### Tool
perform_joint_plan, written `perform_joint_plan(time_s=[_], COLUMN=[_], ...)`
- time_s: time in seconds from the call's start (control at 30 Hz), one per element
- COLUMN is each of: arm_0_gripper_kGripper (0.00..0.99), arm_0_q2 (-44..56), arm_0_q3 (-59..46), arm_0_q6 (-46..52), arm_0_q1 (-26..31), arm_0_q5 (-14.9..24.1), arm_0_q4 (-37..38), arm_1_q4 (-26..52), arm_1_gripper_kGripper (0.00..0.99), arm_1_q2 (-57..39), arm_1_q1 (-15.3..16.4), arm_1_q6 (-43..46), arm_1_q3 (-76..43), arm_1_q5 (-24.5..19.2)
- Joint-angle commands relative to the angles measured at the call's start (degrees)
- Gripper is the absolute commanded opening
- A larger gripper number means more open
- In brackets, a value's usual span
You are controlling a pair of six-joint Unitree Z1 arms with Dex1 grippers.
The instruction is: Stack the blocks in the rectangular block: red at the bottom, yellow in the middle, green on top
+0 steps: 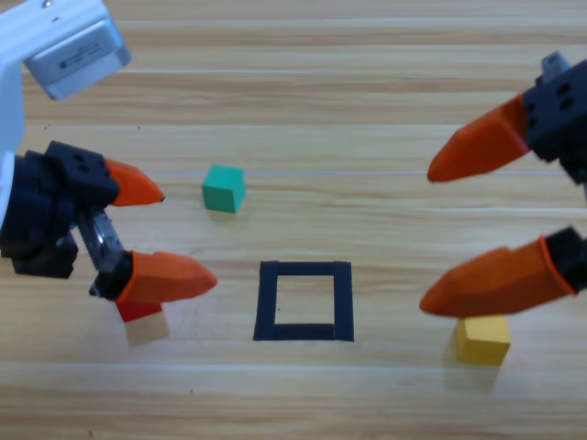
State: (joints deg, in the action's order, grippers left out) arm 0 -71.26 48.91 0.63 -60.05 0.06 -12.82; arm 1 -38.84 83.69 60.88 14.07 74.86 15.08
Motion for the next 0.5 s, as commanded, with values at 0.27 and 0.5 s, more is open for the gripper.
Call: perform_joint_plan(time_s=[0.27,0.5], arm_0_gripper_kGripper=[0.979,0.99], arm_0_q2=[-1.68,-1.86], arm_0_q3=[0.39,0.39], arm_0_q6=[-0.28,-0.02], arm_0_q1=[1.07,1.07], arm_0_q5=[0.29,0.82], arm_0_q4=[-0.98,-1.42], arm_1_q4=[-1.85,-2.47], arm_1_gripper_kGripper=[0.988,0.986], arm_1_q2=[-0.28,-2.48], arm_1_q1=[0.91,-12.89], arm_1_q6=[-3.7,-16.88], arm_1_q3=[-2.0,-5.69], arm_1_q5=[-3.12,-9.8])
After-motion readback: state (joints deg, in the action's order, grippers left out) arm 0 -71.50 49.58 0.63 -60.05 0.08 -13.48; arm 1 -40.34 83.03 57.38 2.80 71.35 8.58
